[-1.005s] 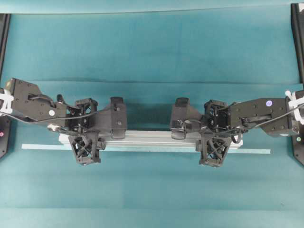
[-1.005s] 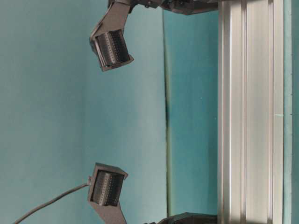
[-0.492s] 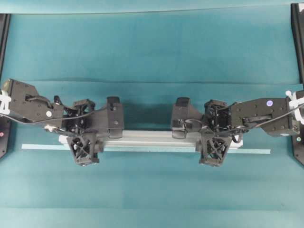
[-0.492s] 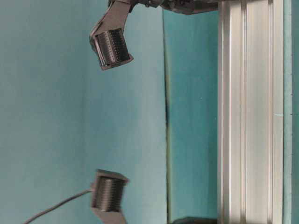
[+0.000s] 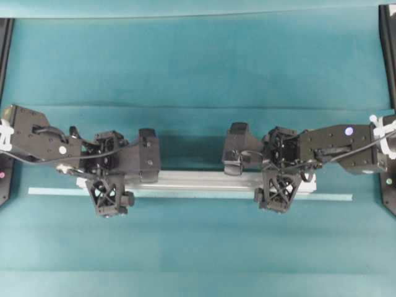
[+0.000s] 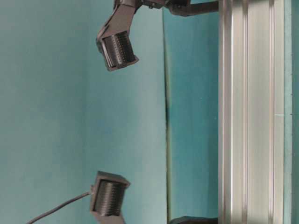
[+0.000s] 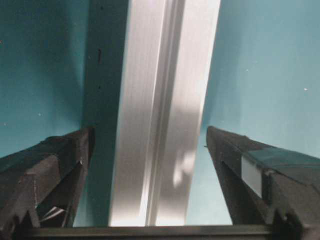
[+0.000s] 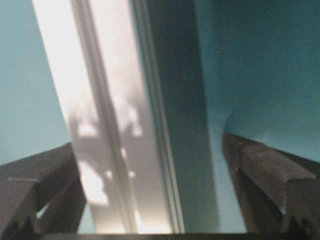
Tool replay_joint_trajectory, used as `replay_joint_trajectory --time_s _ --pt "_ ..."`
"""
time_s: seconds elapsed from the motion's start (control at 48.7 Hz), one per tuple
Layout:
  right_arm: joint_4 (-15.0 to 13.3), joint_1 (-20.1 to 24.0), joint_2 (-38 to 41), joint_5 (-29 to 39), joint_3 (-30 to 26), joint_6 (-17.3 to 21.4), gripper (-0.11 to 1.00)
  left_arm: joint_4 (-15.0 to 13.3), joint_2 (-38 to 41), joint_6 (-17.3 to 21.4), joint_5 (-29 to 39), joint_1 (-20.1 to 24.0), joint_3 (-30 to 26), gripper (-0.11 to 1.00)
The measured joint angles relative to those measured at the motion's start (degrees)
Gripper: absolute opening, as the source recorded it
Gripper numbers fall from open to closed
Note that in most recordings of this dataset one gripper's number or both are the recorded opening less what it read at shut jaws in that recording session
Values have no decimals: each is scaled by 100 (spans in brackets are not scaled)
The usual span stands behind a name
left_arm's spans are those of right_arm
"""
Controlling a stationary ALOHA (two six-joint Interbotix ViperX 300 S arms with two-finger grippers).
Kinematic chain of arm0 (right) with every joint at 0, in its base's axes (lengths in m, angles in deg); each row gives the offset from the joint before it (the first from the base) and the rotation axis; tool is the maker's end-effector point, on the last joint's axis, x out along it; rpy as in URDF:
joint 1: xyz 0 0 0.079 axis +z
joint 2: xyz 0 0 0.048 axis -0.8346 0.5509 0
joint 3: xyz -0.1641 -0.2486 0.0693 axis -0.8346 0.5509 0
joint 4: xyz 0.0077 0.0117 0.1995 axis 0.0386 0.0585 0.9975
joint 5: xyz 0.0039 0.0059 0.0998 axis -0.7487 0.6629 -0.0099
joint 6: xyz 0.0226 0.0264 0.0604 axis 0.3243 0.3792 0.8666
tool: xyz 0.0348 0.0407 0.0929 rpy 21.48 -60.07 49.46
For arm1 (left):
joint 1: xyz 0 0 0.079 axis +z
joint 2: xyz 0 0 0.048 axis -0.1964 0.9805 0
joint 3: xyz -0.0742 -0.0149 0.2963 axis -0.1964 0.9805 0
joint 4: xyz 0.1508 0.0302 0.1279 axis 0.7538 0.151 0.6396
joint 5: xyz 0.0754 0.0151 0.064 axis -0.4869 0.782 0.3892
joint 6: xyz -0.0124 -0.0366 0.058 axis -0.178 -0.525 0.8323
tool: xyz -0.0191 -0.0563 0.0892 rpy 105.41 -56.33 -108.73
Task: Lift the metal rail with both hands.
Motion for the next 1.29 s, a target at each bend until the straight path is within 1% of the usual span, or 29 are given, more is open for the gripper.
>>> replay_joint_trajectory --time_s 0.103,0.308,0.451,0.657,0.862,1.026,1.128,1.293 --pt "-9 9 -308 237 -88 9 95 0 -334 0 281 0 -35 93" --pt "-9 9 -1310 519 -220 9 95 0 -1248 0 809 62 -97 93" --pt "-9 9 -1960 527 -255 0 95 -9 -1907 0 870 70 -97 93" --pt "-9 9 -2610 536 -193 0 95 -9 -2619 0 861 105 -97 93" --pt "-9 18 -2909 545 -158 0 95 -9 -2979 0 835 105 -114 93" --pt "-18 18 -3199 439 -158 0 95 -9 -3111 0 633 97 -132 93" --pt "-62 18 -3331 255 -158 0 95 -9 -3182 0 492 97 -141 93" --pt "-62 18 -3560 -220 -79 0 95 -9 -3278 0 185 97 -132 93"
